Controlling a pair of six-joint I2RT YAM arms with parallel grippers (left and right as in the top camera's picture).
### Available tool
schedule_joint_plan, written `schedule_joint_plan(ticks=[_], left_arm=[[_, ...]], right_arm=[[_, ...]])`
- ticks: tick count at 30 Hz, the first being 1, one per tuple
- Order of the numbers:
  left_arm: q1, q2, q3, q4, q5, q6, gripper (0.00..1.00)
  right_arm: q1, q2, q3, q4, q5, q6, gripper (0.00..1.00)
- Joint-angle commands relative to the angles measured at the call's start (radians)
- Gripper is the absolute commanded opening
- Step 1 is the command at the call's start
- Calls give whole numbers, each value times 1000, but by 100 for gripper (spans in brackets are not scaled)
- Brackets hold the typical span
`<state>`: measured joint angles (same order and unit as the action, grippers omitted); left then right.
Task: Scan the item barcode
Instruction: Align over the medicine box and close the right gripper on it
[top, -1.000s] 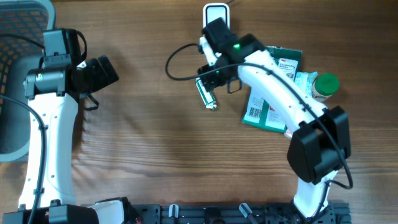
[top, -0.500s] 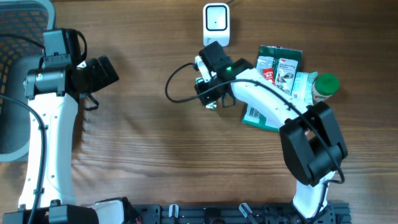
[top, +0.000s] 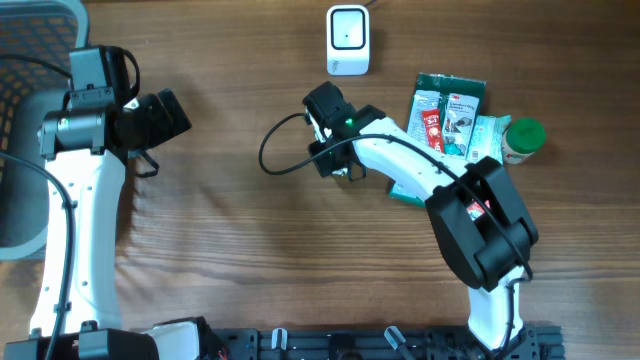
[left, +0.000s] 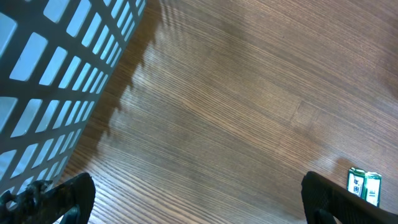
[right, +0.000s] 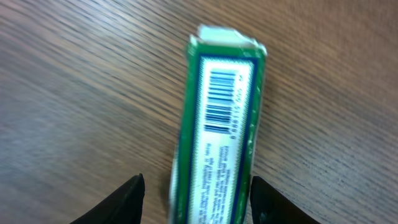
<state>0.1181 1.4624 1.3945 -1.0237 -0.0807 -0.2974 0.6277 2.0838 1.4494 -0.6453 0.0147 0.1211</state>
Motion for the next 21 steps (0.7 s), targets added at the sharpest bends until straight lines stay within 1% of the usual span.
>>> schedule_joint_plan(ticks=[1, 5, 7, 9, 11, 14, 19, 21], left_arm=[[4, 5, 13, 3, 4, -2, 100], [4, 5, 13, 3, 5, -2, 100], [4, 5, 13, 3, 4, -2, 100], [4, 5, 13, 3, 4, -2, 100], [4, 5, 13, 3, 4, -2, 100], [4, 5, 13, 3, 4, -2, 100], [4, 5, 13, 3, 5, -2, 100], [4, 5, 13, 3, 4, -2, 100]], right_arm=[[3, 21, -5, -3, 38, 39, 55], [3, 21, -5, -13, 30, 39, 56], [3, 21, -5, -14, 30, 39, 55], [3, 21, -5, -14, 32, 39, 50], [3, 21, -5, -7, 43, 43, 49], [-6, 18, 4, 5, 50, 42, 50], [-16, -9, 67, -18, 49, 30, 56], [-18, -27, 82, -23, 48, 13, 56]])
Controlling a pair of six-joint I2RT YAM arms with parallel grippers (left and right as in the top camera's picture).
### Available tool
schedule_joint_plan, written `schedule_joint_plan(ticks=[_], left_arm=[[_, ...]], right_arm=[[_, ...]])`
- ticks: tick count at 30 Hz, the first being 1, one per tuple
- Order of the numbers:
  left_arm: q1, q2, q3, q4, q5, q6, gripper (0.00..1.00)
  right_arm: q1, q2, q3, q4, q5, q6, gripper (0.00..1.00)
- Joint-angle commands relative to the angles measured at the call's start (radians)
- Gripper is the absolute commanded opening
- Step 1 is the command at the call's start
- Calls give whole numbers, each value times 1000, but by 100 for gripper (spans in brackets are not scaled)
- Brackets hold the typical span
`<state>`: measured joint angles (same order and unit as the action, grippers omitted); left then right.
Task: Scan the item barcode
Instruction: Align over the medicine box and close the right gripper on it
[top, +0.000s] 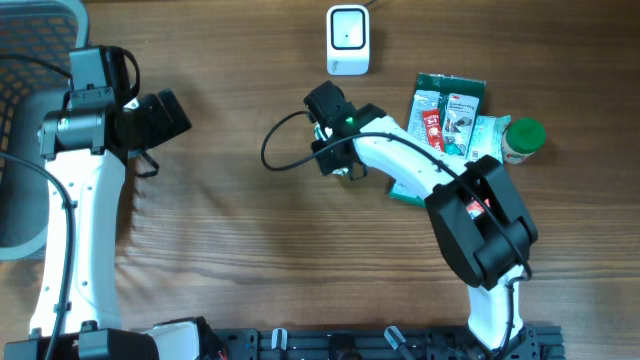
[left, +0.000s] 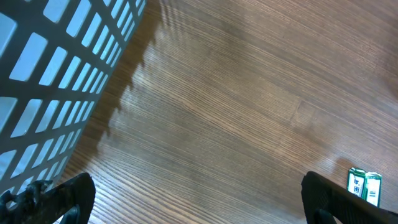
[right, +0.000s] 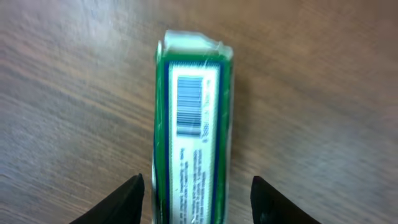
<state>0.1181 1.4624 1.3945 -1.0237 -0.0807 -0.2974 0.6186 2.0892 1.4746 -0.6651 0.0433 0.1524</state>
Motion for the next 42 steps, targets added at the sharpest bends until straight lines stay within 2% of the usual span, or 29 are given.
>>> schedule_joint_plan(ticks=[1, 2, 6, 9, 13, 24, 28, 31, 42], left_arm=[[4, 5, 13, 3, 4, -2, 100], [4, 5, 13, 3, 4, -2, 100], [4, 5, 13, 3, 4, -2, 100], [4, 5, 13, 3, 5, -2, 100], [4, 5, 13, 3, 5, -2, 100], [4, 5, 13, 3, 4, -2, 100], [4, 5, 13, 3, 4, -2, 100], [4, 5, 13, 3, 4, -2, 100], [4, 5, 13, 3, 4, -2, 100]], right_arm=[[-11, -42, 59, -2, 20, -19, 56], [-12, -50, 59, -2, 20, -19, 55], [-14, -56, 58, -23, 22, -19, 40], [-23, -52, 53, -28, 49, -12, 26], [-47, -51, 46, -27, 46, 0, 19], [-50, -51, -6, 10, 23, 7, 16], [-50, -51, -3, 29, -38, 4, 12], [-50, -51, 4, 30, -44, 4, 4], [-50, -68, 54, 11, -45, -3, 4]])
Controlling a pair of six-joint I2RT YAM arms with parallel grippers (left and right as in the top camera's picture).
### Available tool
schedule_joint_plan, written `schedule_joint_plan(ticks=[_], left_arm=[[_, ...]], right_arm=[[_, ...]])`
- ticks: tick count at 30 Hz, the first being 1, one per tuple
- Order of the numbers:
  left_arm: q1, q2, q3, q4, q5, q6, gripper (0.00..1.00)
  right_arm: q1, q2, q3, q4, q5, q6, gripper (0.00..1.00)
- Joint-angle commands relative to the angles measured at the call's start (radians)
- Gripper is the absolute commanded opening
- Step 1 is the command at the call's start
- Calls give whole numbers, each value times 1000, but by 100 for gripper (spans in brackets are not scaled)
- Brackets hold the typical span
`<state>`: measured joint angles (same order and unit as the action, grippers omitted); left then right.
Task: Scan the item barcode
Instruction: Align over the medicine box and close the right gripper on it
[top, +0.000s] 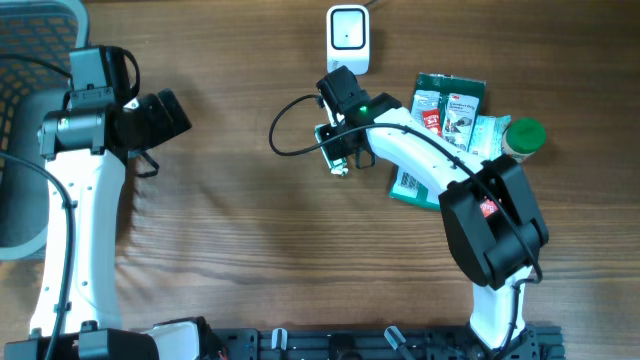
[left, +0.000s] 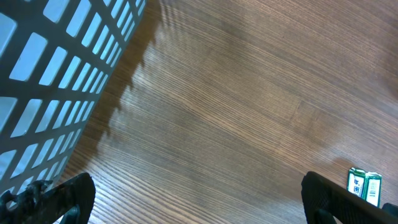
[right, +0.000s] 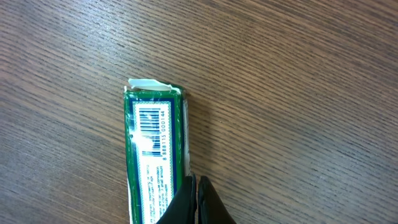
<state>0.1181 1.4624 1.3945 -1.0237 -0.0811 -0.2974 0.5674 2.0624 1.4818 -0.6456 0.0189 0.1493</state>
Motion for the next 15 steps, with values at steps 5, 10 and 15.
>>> schedule_joint_plan(ticks=[5, 10, 15], left_arm=[[4, 5, 13, 3, 5, -2, 100], [4, 5, 13, 3, 5, -2, 100], [4, 5, 13, 3, 5, -2, 100]], right_arm=[[2, -58, 50, -45, -89, -4, 4], [2, -57, 7, -46, -118, -15, 4], [3, -57, -30, -16, -117, -16, 4]])
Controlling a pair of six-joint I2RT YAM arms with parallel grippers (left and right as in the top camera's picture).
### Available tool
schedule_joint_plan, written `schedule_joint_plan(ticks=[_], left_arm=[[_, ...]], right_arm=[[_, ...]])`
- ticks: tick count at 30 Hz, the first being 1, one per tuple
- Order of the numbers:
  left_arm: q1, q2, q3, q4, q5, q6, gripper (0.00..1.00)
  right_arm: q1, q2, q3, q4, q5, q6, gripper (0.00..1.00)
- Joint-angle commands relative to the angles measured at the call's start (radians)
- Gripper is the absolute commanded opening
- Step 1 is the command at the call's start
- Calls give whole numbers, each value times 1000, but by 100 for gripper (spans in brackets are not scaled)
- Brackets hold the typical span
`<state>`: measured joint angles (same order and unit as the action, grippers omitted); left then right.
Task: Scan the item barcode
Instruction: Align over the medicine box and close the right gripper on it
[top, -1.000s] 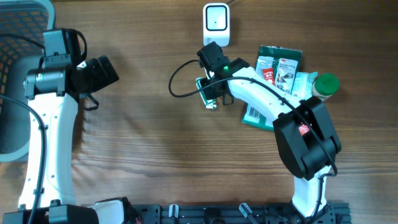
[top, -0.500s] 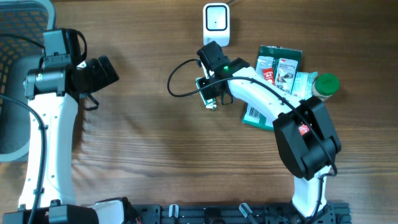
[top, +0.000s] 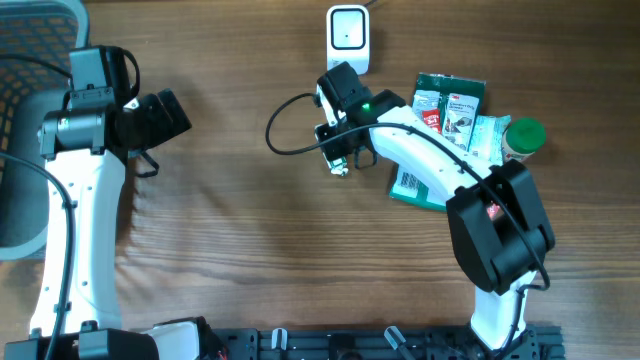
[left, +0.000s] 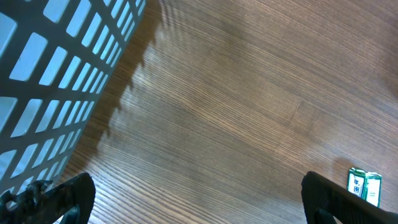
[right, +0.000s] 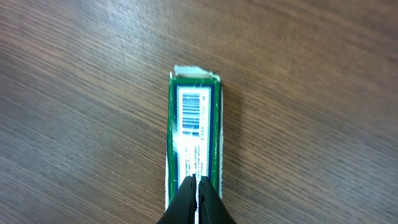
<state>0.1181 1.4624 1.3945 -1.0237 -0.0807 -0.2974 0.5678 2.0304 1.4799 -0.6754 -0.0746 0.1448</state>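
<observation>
A narrow green pack (right: 194, 137) lies flat on the wooden table, its white barcode label facing up. My right gripper (right: 197, 198) is shut, its two black fingertips pressed together directly over the pack's near end, with nothing visibly between them. In the overhead view the right gripper (top: 338, 156) sits a little in front of the white scanner (top: 348, 40). My left gripper (left: 199, 199) is open over bare table at the far left; the same green pack (left: 364, 185) shows small at its lower right.
A grey mesh basket (left: 43, 74) stands at the left edge. Several green packets (top: 450, 108), a green-lidded bottle (top: 523, 138) and another green pack (top: 412, 186) lie to the right of the right arm. A black cable (top: 285, 150) loops left of the gripper.
The shut right fingertips were just right of the pack's near end; now they are centred over it. The pack lies straighter in the wrist view. The left arm is unchanged.
The right gripper first stood open astride the barcode-up pack, and still did at the following moment. It was then shut beside the pack, with its wrist nearer the scanner. Now its tips are over the pack. The left arm stayed open by the basket.
</observation>
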Motion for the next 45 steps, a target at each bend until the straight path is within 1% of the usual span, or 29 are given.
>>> schedule_joint_plan(ticks=[1, 8, 31, 36, 45], left_arm=[[4, 5, 13, 3, 4, -2, 100], [4, 5, 13, 3, 4, -2, 100], [4, 5, 13, 3, 4, -2, 100], [4, 5, 13, 3, 4, -2, 100], [4, 5, 13, 3, 5, -2, 100]], right_arm=[[2, -25, -30, 17, -23, -11, 4], [-1, -25, -34, 48, -23, -11, 4], [0, -24, -37, 60, 40, -12, 4], [0, -24, -82, 103, 40, -11, 4], [0, -24, -82, 108, 41, -12, 4]])
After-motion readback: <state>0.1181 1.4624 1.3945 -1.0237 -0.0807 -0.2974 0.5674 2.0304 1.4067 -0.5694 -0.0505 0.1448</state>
